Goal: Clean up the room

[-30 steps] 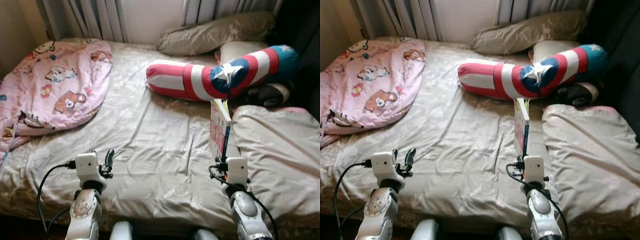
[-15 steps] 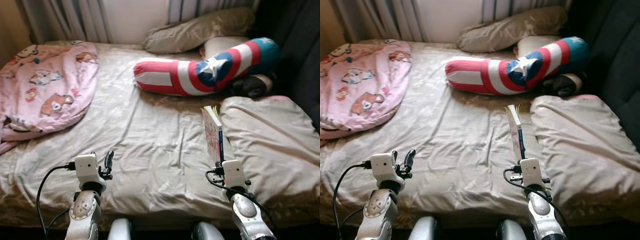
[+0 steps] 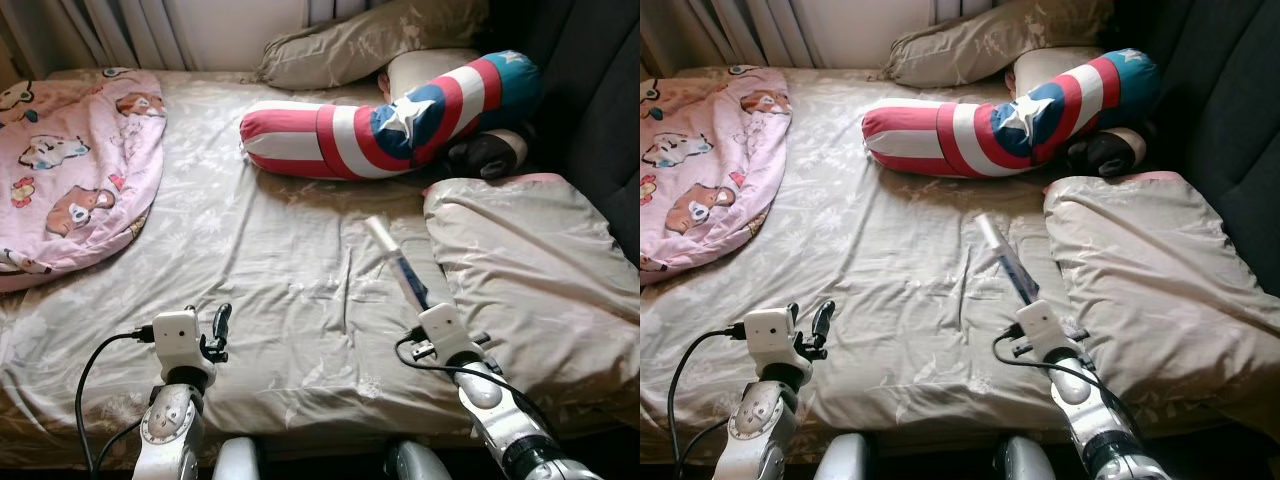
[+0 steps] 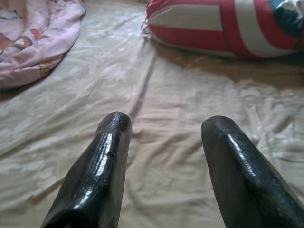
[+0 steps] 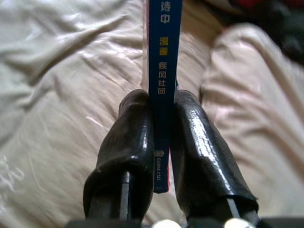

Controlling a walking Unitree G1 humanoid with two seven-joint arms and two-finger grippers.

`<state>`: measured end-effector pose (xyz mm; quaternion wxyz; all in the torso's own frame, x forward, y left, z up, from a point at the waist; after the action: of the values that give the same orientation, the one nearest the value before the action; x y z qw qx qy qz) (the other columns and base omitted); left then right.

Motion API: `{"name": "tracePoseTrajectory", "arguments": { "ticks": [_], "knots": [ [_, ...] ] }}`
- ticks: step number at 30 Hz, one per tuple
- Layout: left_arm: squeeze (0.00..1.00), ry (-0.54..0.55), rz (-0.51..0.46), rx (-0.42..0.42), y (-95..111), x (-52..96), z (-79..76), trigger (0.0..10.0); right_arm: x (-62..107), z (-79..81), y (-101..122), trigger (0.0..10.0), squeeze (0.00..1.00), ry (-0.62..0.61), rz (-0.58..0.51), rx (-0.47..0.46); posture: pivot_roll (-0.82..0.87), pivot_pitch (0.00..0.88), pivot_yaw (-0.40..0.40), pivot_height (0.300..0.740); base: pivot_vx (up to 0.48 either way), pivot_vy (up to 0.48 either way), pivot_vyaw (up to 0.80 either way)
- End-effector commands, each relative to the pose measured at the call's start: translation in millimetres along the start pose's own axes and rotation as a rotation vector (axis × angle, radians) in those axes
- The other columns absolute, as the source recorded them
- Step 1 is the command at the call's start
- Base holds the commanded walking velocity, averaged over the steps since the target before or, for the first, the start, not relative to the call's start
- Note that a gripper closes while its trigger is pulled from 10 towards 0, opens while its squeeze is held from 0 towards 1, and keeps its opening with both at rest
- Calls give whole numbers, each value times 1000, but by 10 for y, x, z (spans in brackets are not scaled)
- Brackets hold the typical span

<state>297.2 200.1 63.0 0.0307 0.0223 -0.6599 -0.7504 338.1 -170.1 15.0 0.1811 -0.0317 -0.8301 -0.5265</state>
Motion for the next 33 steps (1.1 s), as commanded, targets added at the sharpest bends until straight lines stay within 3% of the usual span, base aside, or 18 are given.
{"name": "tracePoseTrajectory", "arguments": {
  "ticks": [1, 5, 6, 7, 10, 15, 20, 23, 26, 33],
  "knots": [
    [0, 4, 8, -5, -7, 37, 62, 10000, -13, 10, 52, 10000, 0, 54, -26, 142, 125, 166, -59, 629, 0, 0, 0],
    [0, 6, 9, -12, -5, 61, 80, 10000, -43, 10, 82, 10000, 0, 83, -19, 230, 129, 176, -60, 629, 0, 0, 0],
    [0, 5, 12, -14, -9, 89, 75, 10000, -60, 12, 103, 10000, 0, 105, -20, 314, 134, 190, -60, 629, 0, 0, 0],
    [0, 5, 13, -15, -11, 100, 73, 10000, -63, 11, 108, 10000, 0, 111, -21, 338, 134, 193, -60, 629, 0, 0, 0],
    [0, 4, 25, -13, -37, 170, 63, 10000, -86, -35, 142, 10000, 0, 103, -26, 424, 135, 208, -62, 629, 0, 0, 0],
    [0, 4, 36, -14, -55, 242, 68, 10000, -111, -122, 184, 10000, 0, 62, -26, 488, 141, 229, -61, 629, 0, 0, 0],
    [0, 10, 46, -18, -68, 303, 90, 10000, -139, -172, 274, 10000, 0, 27, -69, 670, 142, 243, -58, 629, 0, 0, 0],
    [0, 11, 52, -19, -80, 338, 85, 10000, -149, -179, 302, 10000, 0, 17, -81, 722, 146, 253, -61, 629, 0, 0, 0],
    [0, 16, 59, -20, -59, 402, 91, 10000, -153, -76, 278, 10000, 0, 62, -83, 780, 163, 281, -64, 629, 0, 0, 0],
    [0, 23, 83, -30, -62, 529, 143, 10000, -157, -101, 274, 10000, 0, 6, -83, 805, 177, 324, -55, 629, 0, 0, 0]
  ]
}}
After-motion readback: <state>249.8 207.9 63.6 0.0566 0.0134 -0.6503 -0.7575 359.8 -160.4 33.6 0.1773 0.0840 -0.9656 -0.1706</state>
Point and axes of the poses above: a point about 5 cm out from each wrist's last joint towards the gripper, its own x axis pointing back from the gripper into the wrist, its own y axis along the axis of the wrist's last joint, z = x × y, the point moved 3 cm from there along -x, pointing out of the wrist towards the gripper, and after that the axes turned 10 degrees about -x, right-handed, at the moved point
